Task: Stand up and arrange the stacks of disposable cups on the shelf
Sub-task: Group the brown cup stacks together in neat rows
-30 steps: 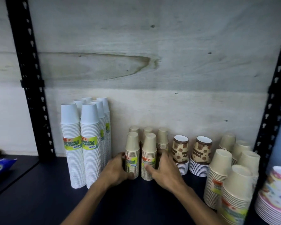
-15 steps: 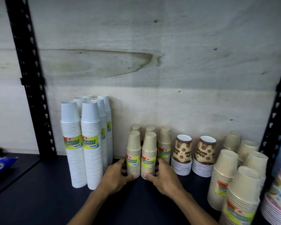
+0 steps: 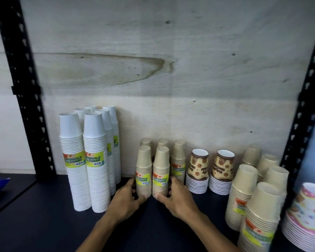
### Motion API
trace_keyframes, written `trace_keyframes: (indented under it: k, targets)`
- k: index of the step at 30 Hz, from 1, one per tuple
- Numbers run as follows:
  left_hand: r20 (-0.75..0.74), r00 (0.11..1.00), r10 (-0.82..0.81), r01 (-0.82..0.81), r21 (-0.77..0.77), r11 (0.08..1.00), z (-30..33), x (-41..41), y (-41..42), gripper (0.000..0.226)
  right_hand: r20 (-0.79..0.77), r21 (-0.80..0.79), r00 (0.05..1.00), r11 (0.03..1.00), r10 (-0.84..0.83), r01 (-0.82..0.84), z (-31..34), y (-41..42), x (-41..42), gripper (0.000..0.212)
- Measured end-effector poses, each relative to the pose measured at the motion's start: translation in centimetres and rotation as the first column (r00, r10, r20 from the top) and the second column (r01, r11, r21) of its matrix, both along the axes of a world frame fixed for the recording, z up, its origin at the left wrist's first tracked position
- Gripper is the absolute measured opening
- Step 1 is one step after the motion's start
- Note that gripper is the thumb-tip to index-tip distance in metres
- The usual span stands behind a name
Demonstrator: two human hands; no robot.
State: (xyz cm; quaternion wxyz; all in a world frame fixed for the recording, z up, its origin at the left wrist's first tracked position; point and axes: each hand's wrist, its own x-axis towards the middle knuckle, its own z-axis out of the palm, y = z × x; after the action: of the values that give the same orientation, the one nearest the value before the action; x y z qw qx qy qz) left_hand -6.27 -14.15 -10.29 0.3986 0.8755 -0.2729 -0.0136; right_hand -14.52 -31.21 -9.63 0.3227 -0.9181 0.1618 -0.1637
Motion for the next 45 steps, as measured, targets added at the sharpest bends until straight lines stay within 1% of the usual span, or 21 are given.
trace_keyframes:
  k: [3, 5, 7, 9, 11, 13, 15, 17, 20, 22, 24, 25, 27, 30, 32, 34, 35, 38, 41, 43, 45]
  targets:
    - [-0.002, 0.999, 0.046, -0.046, 0.022, 0.999, 0.6, -0.6, -0.1, 0.073, -0.049, -0.044, 0.998, 0.999, 0.029, -0.031, 1.2, -0.1, -0.8, 0.069]
    - [0.064, 0.989, 0.13, -0.133, 0.05, 0.99, 1.5, -1.2, -0.1, 0.073, -0.061, -0.089, 0.997, 0.995, 0.038, -0.043, 2.9, -0.5, -1.7, 0.066]
    - [0.116, 0.971, 0.211, -0.217, 0.04, 0.975, 2.9, -2.2, -0.2, 0.068, -0.055, -0.132, 0.998, 0.991, 0.028, -0.035, 5.2, -0.7, -3.1, 0.061]
    - [0.14, 0.961, 0.24, -0.243, 0.01, 0.97, 4.7, -3.3, -0.5, 0.056, -0.011, -0.156, 1.0, 0.988, 0.006, -0.007, 7.9, -1.0, -5.0, 0.056]
    - [0.166, 0.959, 0.232, -0.237, 0.013, 0.971, 6.7, -4.5, -1.0, 0.047, 0.049, -0.162, 0.998, 0.986, -0.026, 0.034, 10.5, -1.4, -7.2, 0.045]
    - [0.197, 0.95, 0.241, -0.256, 0.059, 0.965, 8.8, -5.7, -1.5, 0.051, 0.103, -0.182, 0.992, 0.979, -0.077, 0.095, 12.8, -2.3, -9.6, 0.036]
    - [0.227, 0.939, 0.26, -0.292, 0.117, 0.949, 10.8, -6.7, -1.9, 0.059, 0.159, -0.242, 0.977, 0.954, -0.14, 0.176, 14.5, -3.4, -12.1, 0.034]
    - [0.238, 0.931, 0.276, -0.308, 0.111, 0.945, 12.2, -7.5, -2.3, 0.06, 0.203, -0.313, 0.961, 0.917, -0.19, 0.248, 15.2, -4.6, -14.0, 0.033]
    - [0.292, 0.939, 0.183, -0.203, 0.041, 0.978, 13.5, -9.3, -4.5, 0.052, 0.224, -0.363, 0.947, 0.882, -0.229, 0.3, 14.9, -6.6, -16.3, 0.032]
    - [0.316, 0.948, 0.046, -0.063, 0.045, 0.997, 13.9, -11.2, -6.9, 0.045, 0.193, -0.317, 0.951, 0.902, -0.241, 0.293, 14.5, -7.8, -17.4, 0.036]
    - [0.294, 0.946, -0.135, 0.112, 0.096, 0.989, 14.3, -12.8, -9.7, 0.045, 0.107, -0.22, 0.969, 0.946, -0.221, 0.24, 13.9, -8.8, -18.3, 0.043]
    - [0.259, 0.936, -0.239, 0.213, 0.124, 0.969, 14.5, -13.3, -11.1, 0.048, 0.071, -0.154, 0.979, 0.968, -0.189, 0.198, 13.5, -9.2, -18.8, 0.048]
    - [0.184, 0.881, -0.436, 0.404, 0.185, 0.896, 14.8, -13.5, -13.2, 0.057, 0.034, -0.043, 0.991, 0.991, -0.127, 0.128, 12.7, -9.7, -19.7, 0.057]
    - [0.098, 0.795, -0.599, 0.566, 0.235, 0.79, 14.5, -13.3, -15.6, 0.07, -0.008, -0.023, 0.997, 0.996, -0.083, 0.083, 11.2, -10.2, -21.0, 0.056]
    - [0.102, 0.769, -0.631, 0.593, 0.256, 0.763, 14.1, -13.2, -16.5, 0.07, -0.024, 0.014, 0.998, 0.999, -0.05, 0.051, 9.7, -10.7, -21.3, 0.062]
    - [0.099, 0.758, -0.645, 0.616, 0.219, 0.757, 13.4, -13.0, -17.1, 0.065, -0.033, 0.07, 0.999, 0.998, 0.001, 0.002, 8.3, -11.3, -21.4, 0.074]
    - [0.115, 0.754, -0.646, 0.62, 0.2, 0.759, 13.1, -13.0, -17.2, 0.063, -0.037, 0.098, 0.999, 0.995, 0.031, -0.027, 7.6, -11.7, -21.3, 0.076]
    - [0.186, 0.761, -0.622, 0.603, 0.151, 0.783, 12.5, -12.6, -16.9, 0.058, -0.076, 0.125, 0.991, 0.987, 0.112, -0.102, 6.9, -11.5, -21.2, 0.068]
    - [0.185, 0.788, -0.587, 0.58, 0.097, 0.809, 12.5, -12.0, -15.7, 0.058, -0.056, 0.164, 0.987, 0.977, 0.149, -0.138, 6.7, -11.4, -20.5, 0.06]
    - [0.203, 0.804, -0.559, 0.559, 0.066, 0.827, 12.7, -11.4, -14.5, 0.06, -0.025, 0.187, 0.988, 0.971, 0.155, -0.148, 6.7, -11.1, -19.7, 0.063]
    - [0.196, 0.834, -0.516, 0.517, 0.05, 0.854, 13.0, -10.5, -12.7, 0.064, -0.008, 0.186, 0.989, 0.972, 0.151, -0.146, 6.5, -10.8, -18.5, 0.072]
